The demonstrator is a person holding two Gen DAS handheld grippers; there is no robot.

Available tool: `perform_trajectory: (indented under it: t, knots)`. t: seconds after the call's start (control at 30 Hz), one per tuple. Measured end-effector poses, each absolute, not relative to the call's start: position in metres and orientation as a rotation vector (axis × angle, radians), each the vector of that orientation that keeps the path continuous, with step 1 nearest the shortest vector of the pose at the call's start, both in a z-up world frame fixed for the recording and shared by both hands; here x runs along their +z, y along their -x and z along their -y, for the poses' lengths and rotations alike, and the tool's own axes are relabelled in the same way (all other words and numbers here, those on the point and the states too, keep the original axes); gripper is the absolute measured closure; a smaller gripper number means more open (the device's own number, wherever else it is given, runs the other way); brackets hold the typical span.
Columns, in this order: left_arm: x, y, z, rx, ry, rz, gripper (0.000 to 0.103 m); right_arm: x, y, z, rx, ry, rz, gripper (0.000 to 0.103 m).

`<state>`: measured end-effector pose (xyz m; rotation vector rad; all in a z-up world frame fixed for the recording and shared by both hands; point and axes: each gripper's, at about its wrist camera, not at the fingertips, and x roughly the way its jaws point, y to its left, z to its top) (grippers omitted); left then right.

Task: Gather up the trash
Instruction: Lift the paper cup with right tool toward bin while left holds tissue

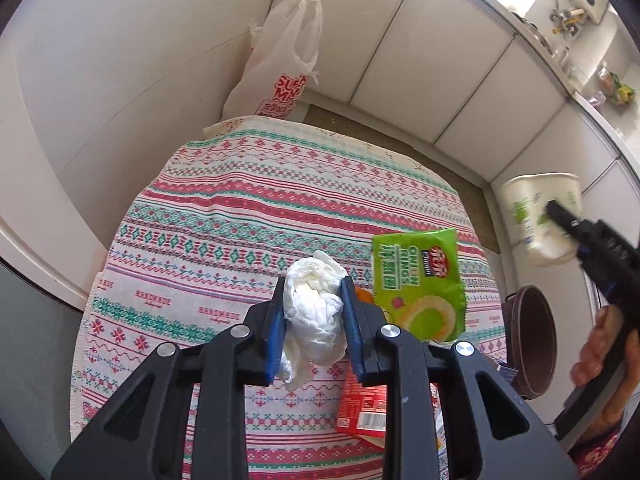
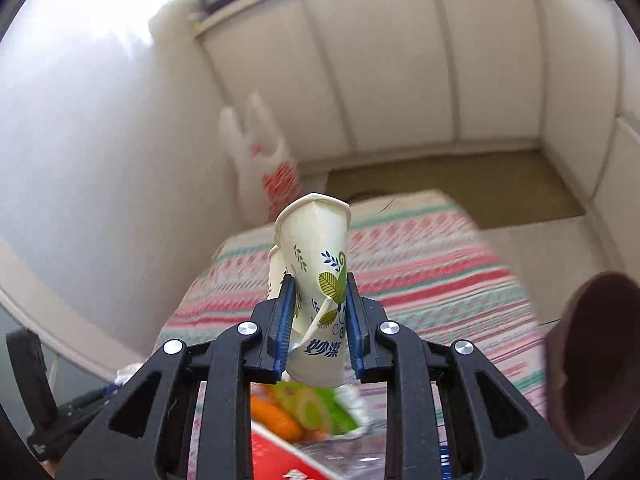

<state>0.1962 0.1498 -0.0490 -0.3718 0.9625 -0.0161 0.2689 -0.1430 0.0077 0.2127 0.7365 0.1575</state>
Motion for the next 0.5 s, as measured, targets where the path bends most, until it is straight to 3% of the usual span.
perform_trajectory:
  t: [0.23, 0.5]
  knots:
    - [-0.042, -0.197, -0.114, -0.085, 0.352, -0.934, 0.077, 0.044, -0.228, 0.232, -0.202, -0.153, -0.51, 0.079]
    - [-0.03, -0.195, -0.063, -0.162, 0.321, -0.896, 0.077, 0.009, -0.206, 0.306, -0.555, -0.027, -0.424, 0.078]
